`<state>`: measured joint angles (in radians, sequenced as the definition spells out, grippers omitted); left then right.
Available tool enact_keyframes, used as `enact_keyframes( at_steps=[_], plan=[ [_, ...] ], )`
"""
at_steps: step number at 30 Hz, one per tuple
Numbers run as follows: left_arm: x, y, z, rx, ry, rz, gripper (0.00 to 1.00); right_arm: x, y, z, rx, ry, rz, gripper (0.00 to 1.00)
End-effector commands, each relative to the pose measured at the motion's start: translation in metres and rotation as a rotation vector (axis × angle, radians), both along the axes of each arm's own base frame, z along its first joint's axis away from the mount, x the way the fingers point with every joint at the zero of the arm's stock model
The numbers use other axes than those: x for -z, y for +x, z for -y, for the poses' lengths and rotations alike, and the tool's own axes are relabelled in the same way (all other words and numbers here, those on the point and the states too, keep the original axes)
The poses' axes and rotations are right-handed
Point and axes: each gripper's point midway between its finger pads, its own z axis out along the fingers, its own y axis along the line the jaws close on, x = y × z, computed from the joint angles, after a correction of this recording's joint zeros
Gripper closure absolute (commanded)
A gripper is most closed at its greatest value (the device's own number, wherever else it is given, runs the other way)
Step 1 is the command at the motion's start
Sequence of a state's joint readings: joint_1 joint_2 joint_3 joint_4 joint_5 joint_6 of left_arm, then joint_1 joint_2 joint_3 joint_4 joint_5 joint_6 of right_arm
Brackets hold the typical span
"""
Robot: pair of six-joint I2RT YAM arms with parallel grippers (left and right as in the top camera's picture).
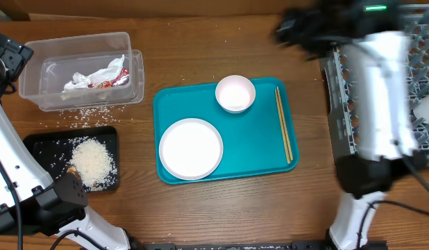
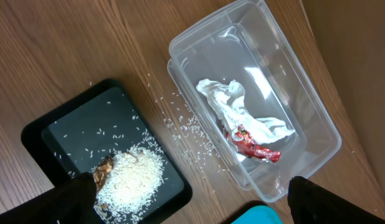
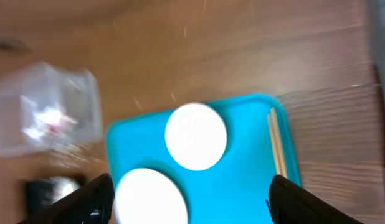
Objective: Sort waste into correct bins and load items into the dishwasher
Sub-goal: 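Move the right gripper back to the pink saucer on the tray, then grasp the pink saucer with the right gripper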
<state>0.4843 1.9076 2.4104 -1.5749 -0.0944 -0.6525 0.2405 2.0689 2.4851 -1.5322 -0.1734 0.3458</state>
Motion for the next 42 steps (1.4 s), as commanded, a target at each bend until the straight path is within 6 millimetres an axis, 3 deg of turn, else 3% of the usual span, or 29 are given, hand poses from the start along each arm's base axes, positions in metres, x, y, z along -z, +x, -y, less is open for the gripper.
enact_keyframes(
  at_steps=[1,5,10,18,27,31,35,36,37,39,42],
  plan=[
    [0.000,0.001,0.001,-0.003,0.006,-0.002,0.00,0.047,0.008,-0.026,0.047,-0.241,-0.018,0.20],
    [0.000,0.001,0.001,-0.003,0.006,-0.001,0.00,0.102,0.005,-0.078,-0.039,-0.273,-0.098,0.22],
    [0.000,0.001,0.001,-0.003,0.006,-0.002,0.00,0.156,0.000,-0.120,-0.120,-0.337,-0.137,0.31],
    [0.000,0.001,0.001,-0.003,0.006,-0.001,0.00,0.230,-0.002,-0.130,-0.153,-0.500,-0.192,0.45],
    [0.000,0.001,0.001,-0.003,0.006,-0.001,0.00,0.251,-0.002,-0.130,-0.157,-0.516,-0.217,0.60],
    [0.000,0.001,0.001,-0.003,0.006,-0.001,0.00,0.247,0.000,-0.132,-0.155,-0.510,-0.206,0.82],
    [0.000,0.001,0.001,-0.003,0.006,-0.001,0.00,0.215,0.004,-0.133,-0.145,-0.484,-0.167,0.96],
    [0.000,0.001,0.001,-0.003,0.006,-0.001,0.00,0.201,0.007,-0.131,-0.135,-0.469,-0.146,0.96],
    [0.000,0.001,0.001,-0.003,0.006,-0.001,0.00,0.169,0.015,-0.125,-0.111,-0.436,-0.095,0.96],
    [0.000,0.001,0.001,-0.003,0.006,-0.001,0.00,0.128,0.026,-0.111,-0.068,-0.392,-0.028,0.96],
    [0.000,0.001,0.001,-0.003,0.006,-0.001,0.00,0.050,0.047,-0.065,0.035,-0.314,0.119,0.96]
  ],
)
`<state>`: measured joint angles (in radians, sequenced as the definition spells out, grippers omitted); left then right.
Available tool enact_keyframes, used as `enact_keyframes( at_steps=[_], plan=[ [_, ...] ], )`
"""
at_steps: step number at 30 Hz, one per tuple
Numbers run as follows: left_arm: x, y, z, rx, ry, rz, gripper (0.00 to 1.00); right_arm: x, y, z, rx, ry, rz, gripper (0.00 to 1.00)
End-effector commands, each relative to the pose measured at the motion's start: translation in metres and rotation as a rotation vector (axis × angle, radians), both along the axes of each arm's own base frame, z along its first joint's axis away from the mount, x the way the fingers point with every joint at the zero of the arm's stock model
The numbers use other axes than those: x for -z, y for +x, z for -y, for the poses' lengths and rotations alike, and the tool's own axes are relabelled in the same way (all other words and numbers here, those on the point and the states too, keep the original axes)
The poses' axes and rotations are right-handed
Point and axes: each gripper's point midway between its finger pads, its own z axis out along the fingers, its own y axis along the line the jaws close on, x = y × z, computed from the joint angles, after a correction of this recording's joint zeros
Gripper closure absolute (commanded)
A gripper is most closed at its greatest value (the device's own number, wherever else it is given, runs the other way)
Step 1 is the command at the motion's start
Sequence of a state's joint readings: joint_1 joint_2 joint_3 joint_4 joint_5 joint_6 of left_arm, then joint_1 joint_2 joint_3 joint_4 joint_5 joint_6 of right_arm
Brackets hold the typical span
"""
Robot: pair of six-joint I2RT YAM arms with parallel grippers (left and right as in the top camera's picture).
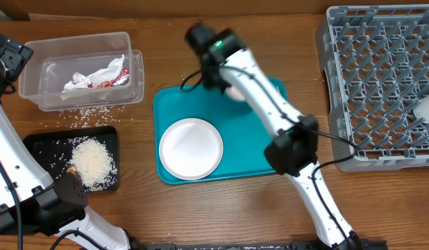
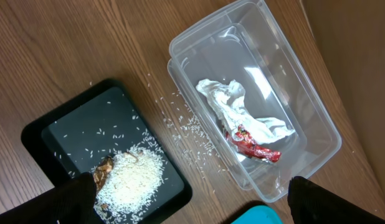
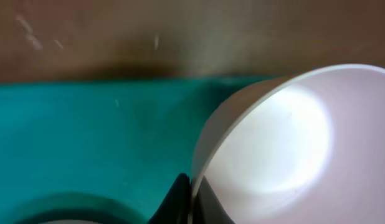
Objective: Sort waste into correct bins and load items into the dishwasher
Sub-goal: 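Grasp the pink saucer with the right gripper, then carry the pink saucer with the right gripper and place it in the rack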
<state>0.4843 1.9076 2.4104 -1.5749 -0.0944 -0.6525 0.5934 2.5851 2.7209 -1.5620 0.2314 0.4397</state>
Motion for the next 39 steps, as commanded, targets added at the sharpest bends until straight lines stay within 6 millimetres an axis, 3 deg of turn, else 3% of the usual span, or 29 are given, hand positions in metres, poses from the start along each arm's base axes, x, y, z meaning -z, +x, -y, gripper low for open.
enact_keyframes(
  at_steps=[1,3,5,7,10,14,18,24,29,34,39],
  plan=[
    [0.000,0.001,0.001,-0.003,0.006,-0.001,0.00,-0.153,0.040,0.078,0.130,0.150,0.332,0.96],
    [0.000,0.001,0.001,-0.003,0.006,-0.002,0.00,-0.206,0.052,0.140,0.206,0.166,0.472,0.96],
    [0.000,0.001,0.001,-0.003,0.006,-0.002,0.00,-0.239,0.059,0.199,0.295,0.164,0.574,0.96],
    [0.000,0.001,0.001,-0.003,0.006,-0.001,0.00,-0.263,0.062,0.272,0.423,0.156,0.661,0.96],
    [0.000,0.001,0.001,-0.003,0.006,-0.001,0.00,-0.268,0.063,0.360,0.543,0.224,0.698,0.96],
    [0.000,0.001,0.001,-0.003,0.006,-0.001,0.00,-0.255,0.078,0.444,0.503,0.407,0.739,0.96],
    [0.000,0.001,0.001,-0.003,0.006,-0.001,0.00,-0.236,0.095,0.492,0.375,0.604,0.795,0.96],
    [0.000,0.001,0.001,-0.003,0.006,-0.002,0.00,-0.159,0.111,0.558,0.384,0.642,0.795,0.96],
    [0.000,0.001,0.001,-0.003,0.006,-0.001,0.00,-0.115,0.112,0.578,0.378,0.691,0.794,0.96],
    [0.000,0.001,0.001,-0.003,0.006,-0.001,0.00,-0.097,0.105,0.576,0.237,0.843,0.845,0.96],
    [0.000,0.001,0.001,-0.003,0.006,-0.001,0.00,-0.066,0.089,0.602,0.356,0.907,0.836,0.96]
  ],
)
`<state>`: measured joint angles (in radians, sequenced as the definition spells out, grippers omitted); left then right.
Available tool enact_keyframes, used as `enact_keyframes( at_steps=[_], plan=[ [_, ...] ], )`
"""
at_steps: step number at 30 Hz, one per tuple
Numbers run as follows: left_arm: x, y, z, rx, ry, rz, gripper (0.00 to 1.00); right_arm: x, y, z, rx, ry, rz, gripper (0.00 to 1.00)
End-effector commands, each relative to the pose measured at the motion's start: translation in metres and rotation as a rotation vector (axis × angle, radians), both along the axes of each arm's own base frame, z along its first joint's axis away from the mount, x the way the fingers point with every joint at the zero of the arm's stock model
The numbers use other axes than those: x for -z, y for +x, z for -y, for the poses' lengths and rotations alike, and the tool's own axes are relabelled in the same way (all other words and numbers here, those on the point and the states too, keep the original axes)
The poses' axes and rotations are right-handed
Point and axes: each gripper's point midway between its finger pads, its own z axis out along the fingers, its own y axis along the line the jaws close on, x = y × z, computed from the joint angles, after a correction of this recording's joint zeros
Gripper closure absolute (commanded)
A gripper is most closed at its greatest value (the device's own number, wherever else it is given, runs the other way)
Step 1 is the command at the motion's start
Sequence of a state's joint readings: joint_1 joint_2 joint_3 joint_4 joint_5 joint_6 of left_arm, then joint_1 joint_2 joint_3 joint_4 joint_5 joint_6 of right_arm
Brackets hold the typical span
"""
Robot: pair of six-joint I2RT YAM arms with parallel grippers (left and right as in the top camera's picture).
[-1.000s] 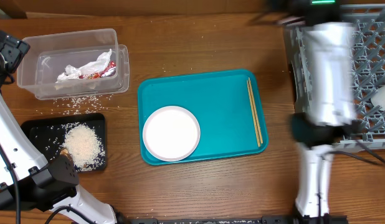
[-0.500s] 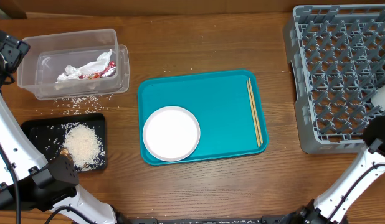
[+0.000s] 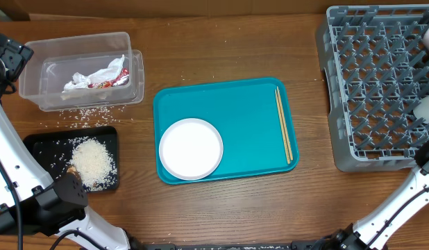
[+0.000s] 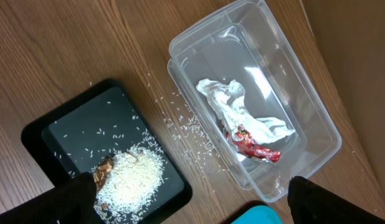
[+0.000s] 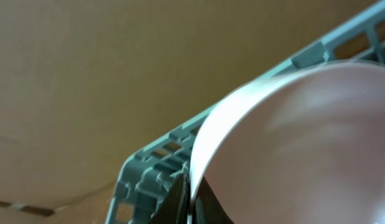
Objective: Sort waste into correct bins and load items into the dishwasher
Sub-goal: 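Carry the pink saucer with the right gripper and place it in the rack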
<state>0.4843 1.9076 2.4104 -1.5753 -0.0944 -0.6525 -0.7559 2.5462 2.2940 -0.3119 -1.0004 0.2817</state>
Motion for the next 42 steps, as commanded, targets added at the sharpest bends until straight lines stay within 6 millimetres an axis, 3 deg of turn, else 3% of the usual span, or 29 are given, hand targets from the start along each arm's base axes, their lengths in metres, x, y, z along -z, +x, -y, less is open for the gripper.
enact_keyframes(
  at_steps=[1,5,12,14,16,19,24,26,28,31,32,39,42],
  plan=[
    [0.000,0.001,0.001,-0.003,0.006,-0.001,0.00,0.008,-0.020,0.013,0.017,0.093,-0.022,0.96],
    [0.000,0.001,0.001,-0.003,0.006,-0.001,0.00,0.011,-0.033,0.031,0.064,0.144,-0.044,0.96],
    [0.000,0.001,0.001,-0.003,0.006,-0.001,0.00,0.003,-0.062,0.064,0.170,0.261,-0.085,0.54],
    [0.000,0.001,0.001,-0.003,0.006,-0.001,0.00,-0.003,-0.072,0.073,0.226,0.263,-0.112,0.49],
    [0.000,0.001,0.001,-0.003,0.006,-0.001,0.00,-0.013,-0.083,0.084,0.304,0.252,-0.144,0.47],
    [0.000,0.001,0.001,-0.003,0.006,-0.001,0.00,-0.053,-0.103,0.095,0.423,0.193,-0.159,0.45],
    [0.000,0.001,0.001,-0.003,0.006,-0.001,0.00,-0.103,-0.107,0.086,0.468,0.111,-0.114,0.41],
    [0.000,0.001,0.001,-0.003,0.006,-0.001,0.00,-0.108,-0.099,0.075,0.445,0.074,-0.108,0.46],
    [0.000,0.001,0.001,-0.003,0.006,-0.001,0.00,-0.098,-0.089,0.066,0.444,0.039,-0.144,0.56],
    [0.000,0.001,0.001,-0.003,0.006,-0.001,0.00,-0.066,-0.082,0.069,0.569,-0.074,-0.283,0.89],
    [0.000,0.001,0.001,-0.003,0.006,-0.001,0.00,-0.057,-0.080,0.071,0.606,-0.116,-0.323,0.94],
    [0.000,0.001,0.001,-0.003,0.006,-0.001,0.00,0.002,-0.035,0.056,0.664,-0.228,-0.416,0.96],
    [0.000,0.001,0.001,-0.003,0.006,-0.001,0.00,0.026,-0.028,0.058,0.709,-0.267,-0.454,0.95]
  ],
)
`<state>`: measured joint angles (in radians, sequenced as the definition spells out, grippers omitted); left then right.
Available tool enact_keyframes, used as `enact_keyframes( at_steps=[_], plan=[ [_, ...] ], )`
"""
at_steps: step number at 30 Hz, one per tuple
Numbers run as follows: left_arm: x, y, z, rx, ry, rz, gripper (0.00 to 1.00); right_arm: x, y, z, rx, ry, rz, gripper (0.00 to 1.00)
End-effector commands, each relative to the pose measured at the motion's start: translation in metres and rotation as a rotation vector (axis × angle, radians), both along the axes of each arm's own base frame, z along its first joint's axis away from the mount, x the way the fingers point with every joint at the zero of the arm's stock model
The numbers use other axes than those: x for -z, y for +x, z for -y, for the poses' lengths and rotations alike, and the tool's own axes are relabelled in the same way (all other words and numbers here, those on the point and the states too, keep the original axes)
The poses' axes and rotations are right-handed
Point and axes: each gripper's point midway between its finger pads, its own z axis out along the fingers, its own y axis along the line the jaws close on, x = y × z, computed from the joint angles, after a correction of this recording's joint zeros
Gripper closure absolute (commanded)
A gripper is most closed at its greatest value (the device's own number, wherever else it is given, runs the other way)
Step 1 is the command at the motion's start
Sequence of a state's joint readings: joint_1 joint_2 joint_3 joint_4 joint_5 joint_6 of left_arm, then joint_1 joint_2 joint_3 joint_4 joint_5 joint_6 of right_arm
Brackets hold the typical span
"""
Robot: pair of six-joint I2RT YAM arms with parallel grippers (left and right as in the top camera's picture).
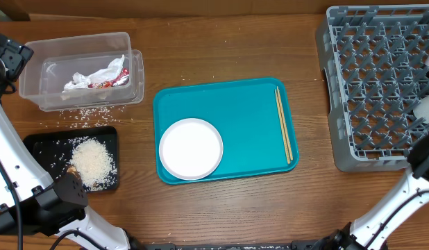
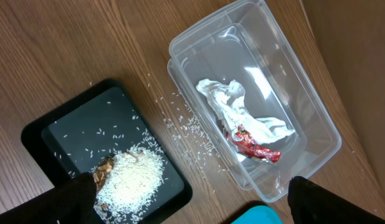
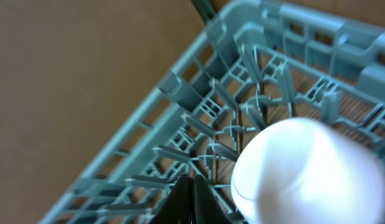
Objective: Sort waste into correct bins and load items into the dishwasher
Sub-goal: 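Carry the pink saucer with the right gripper and place it in the rack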
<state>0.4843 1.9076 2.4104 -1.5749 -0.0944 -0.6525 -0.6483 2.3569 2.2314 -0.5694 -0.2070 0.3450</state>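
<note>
A white bowl (image 3: 304,168) lies upside down in the grey dish rack (image 3: 180,93), at its far right side. My right gripper (image 3: 192,200) is shut with nothing in it, its tips just left of the bowl. On the teal tray (image 1: 249,104) lie a white plate (image 1: 191,148) and a pair of chopsticks (image 1: 282,123). My left gripper (image 2: 192,205) hangs open above the table, between the black tray of rice (image 2: 37,134) and the clear bin (image 2: 304,93). That bin holds a crumpled tissue and a red wrapper (image 2: 255,146).
The dish rack (image 1: 374,83) fills the right end of the table, with a white object (image 1: 428,107) at its right edge. Loose rice grains (image 2: 186,124) are scattered on the wood between the bin and the black tray (image 1: 34,142).
My right gripper held the bowl by its rim at the rack's far corner. Now the bowl rests upside down in the rack, and the gripper has let go and shut beside it.
First the bowl stood on the teal tray with my right gripper open above it. Then the gripper was shut on the bowl's rim. Then it held the bowl at the rack, where the bowl now lies released. The left arm has stayed still.
</note>
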Motion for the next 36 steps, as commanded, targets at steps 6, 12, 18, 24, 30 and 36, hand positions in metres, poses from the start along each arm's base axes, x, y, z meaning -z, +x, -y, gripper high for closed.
enact_keyframes(
  at_steps=[6,12,18,24,30,36],
  plan=[
    [0.000,0.001,0.001,-0.003,0.006,-0.001,0.00,0.059,-0.027,0.041,0.228,-0.115,-0.209,0.94],
    [0.000,0.001,0.001,-0.003,0.006,-0.001,0.00,0.069,-0.060,0.053,0.279,-0.069,-0.293,0.96],
    [0.000,0.001,0.001,-0.003,0.006,-0.001,0.00,-0.015,-0.074,0.042,0.281,-0.101,-0.206,0.96],
    [0.000,0.001,0.001,-0.003,0.006,-0.001,0.00,-0.145,-0.073,-0.019,0.071,-0.092,0.073,0.77],
    [0.000,0.001,0.001,-0.003,0.006,-0.001,0.00,-0.262,-0.098,-0.154,-0.447,0.042,0.371,0.00],
    [0.000,0.001,0.001,-0.003,0.006,-0.002,0.00,-0.283,-0.136,-0.283,-0.857,0.318,0.394,0.01]
  ],
)
